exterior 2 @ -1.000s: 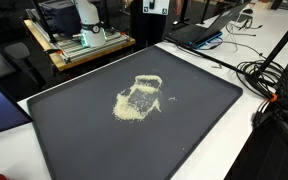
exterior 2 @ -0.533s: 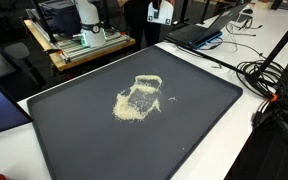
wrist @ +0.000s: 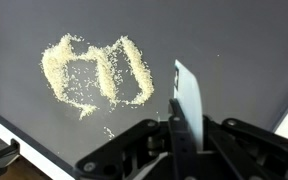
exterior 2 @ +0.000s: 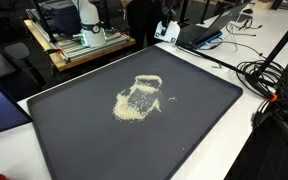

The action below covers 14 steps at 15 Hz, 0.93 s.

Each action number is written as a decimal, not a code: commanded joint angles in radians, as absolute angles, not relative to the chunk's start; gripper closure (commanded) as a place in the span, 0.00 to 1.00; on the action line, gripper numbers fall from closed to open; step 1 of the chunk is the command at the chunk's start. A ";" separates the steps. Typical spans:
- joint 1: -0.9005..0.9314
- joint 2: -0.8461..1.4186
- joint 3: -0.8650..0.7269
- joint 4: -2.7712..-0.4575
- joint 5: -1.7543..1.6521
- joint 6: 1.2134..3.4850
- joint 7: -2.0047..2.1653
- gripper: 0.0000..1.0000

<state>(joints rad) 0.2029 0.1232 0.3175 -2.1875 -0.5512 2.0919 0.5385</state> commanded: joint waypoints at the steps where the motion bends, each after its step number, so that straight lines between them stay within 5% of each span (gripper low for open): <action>1: 0.288 0.256 0.266 -2.049 -0.633 1.995 0.663 0.99; 14: 0.452 0.534 0.161 -1.741 -0.730 1.777 0.800 0.96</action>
